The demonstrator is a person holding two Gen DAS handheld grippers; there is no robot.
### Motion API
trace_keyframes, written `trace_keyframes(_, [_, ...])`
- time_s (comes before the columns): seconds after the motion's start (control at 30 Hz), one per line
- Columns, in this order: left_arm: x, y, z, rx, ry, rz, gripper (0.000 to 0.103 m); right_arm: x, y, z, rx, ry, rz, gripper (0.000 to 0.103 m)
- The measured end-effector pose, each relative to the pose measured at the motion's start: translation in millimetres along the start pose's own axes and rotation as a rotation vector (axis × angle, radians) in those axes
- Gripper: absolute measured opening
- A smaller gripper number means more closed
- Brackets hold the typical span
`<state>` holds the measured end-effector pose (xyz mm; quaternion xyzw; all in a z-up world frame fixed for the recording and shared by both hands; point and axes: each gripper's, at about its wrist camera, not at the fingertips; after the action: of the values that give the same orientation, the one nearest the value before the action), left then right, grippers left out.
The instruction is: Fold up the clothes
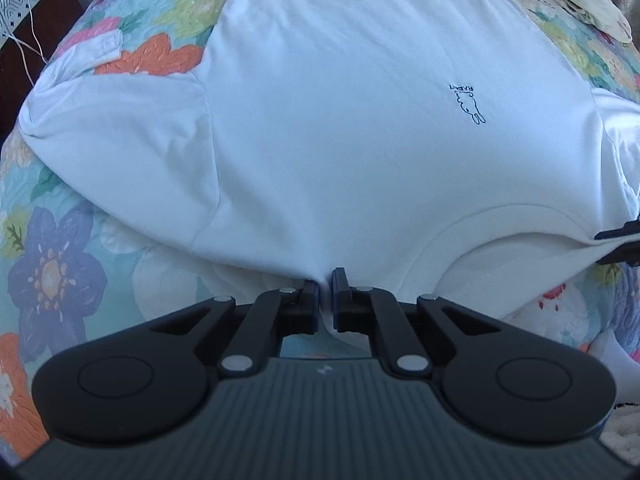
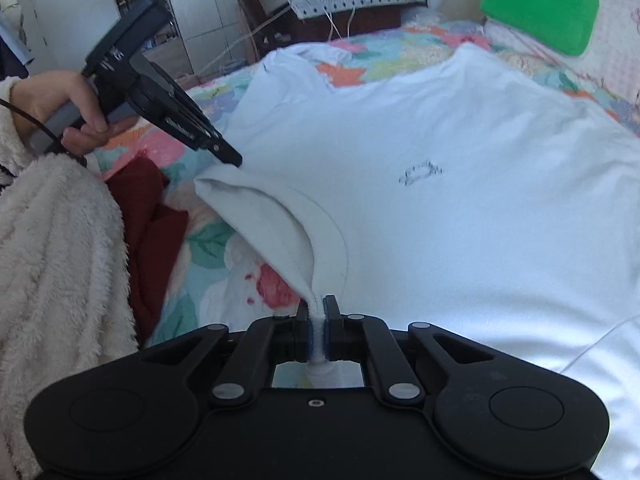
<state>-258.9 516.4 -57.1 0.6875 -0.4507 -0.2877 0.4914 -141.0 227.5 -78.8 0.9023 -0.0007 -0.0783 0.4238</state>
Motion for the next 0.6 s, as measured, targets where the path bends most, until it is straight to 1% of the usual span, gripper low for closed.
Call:
trace_keyframes(0.07, [8, -2, 3, -0.009, -0.026, -0.018, 0.005, -10, 6, -1, 0.009, 0.04, 0.017, 0.008])
trace_keyframes(0.1, [14, 2, 3, 0.004, -0.067, -0.041, 0.005, -15, 10, -3, 0.021, 0.068, 0.028, 0.008])
trace_keyframes(0.17, [27, 10, 6, 0.035, -0.158, -0.094, 0.005, -14, 19, -5, 0.046, 0.077, 0.022, 0.008])
trace_keyframes(0.27, [27, 10, 5, 0.032, -0.163, -0.091, 0.005, -3, 17, -3, 0.03, 0.021, -0.013, 0.008])
trace_keyframes(0.33, [24, 11, 4, 0.031, -0.154, -0.079, 0.005, -5, 19, -3, 0.038, 0.02, -0.021, 0.008])
trace_keyframes(0.4, [19, 10, 5, 0.03, -0.129, -0.06, 0.005, -7, 18, -3, 0.028, 0.031, -0.021, 0.008])
trace_keyframes(0.43, [18, 10, 6, 0.028, -0.114, -0.052, 0.005, -5, 14, -2, 0.003, 0.03, -0.031, 0.008])
trace_keyframes(0.5, [13, -2, 7, -0.004, -0.101, -0.052, 0.005, -2, -5, 6, -0.072, 0.033, -0.043, 0.008])
trace_keyframes(0.53, [11, -10, 8, -0.025, -0.097, -0.058, 0.005, -1, -12, 11, -0.085, 0.03, -0.042, 0.008])
trace_keyframes(0.6, [11, -13, 9, -0.029, -0.103, -0.056, 0.005, -2, -13, 11, -0.082, 0.028, -0.042, 0.008])
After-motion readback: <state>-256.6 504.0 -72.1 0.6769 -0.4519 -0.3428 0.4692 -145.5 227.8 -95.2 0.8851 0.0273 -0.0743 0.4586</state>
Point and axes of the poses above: each gripper's, at about its wrist camera, not at the fingertips, and y roughly against the way its jaws point, x to its right, z to its underside, and after that the axes turned 4 degrees about y, right-handed
